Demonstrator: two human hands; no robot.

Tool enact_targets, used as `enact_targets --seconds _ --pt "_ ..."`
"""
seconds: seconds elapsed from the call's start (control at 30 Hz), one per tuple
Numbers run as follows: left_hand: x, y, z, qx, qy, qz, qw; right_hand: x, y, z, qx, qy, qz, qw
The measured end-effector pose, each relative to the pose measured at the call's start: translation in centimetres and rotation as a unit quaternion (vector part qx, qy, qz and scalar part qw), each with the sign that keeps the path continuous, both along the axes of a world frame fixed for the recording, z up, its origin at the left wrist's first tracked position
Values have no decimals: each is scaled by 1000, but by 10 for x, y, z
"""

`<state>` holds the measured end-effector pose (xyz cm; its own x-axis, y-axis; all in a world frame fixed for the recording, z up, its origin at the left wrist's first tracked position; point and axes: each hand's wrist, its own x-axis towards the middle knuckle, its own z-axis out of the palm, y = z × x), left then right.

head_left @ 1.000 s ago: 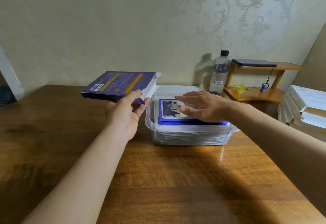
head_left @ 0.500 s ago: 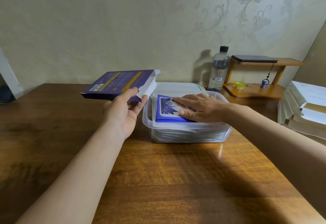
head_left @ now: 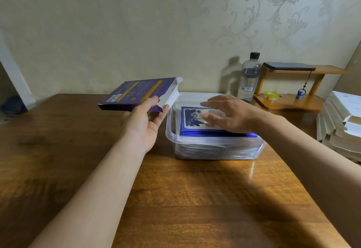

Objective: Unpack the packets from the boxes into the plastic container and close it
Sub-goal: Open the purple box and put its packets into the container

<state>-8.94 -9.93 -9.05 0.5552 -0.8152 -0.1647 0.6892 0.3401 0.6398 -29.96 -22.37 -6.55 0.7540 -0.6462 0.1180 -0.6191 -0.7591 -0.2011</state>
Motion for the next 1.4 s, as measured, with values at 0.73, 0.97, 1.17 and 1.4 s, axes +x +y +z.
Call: enact_targets --seconds 0.73,0.97,1.17,1.4 --pt "-9 3 2 2 -9 -27 1000 40 7 -14 -12 146 26 989" --pt "-10 8 8 10 -18 -53 998 37 12 -9 -4 86 30 996" --pt "-9 7 6 -1 -23 -76 997 27 14 -4 2 -153 -13 988" --pt "-13 8 8 -5 -58 -72 996 48 19 5 152 -465 -101 866"
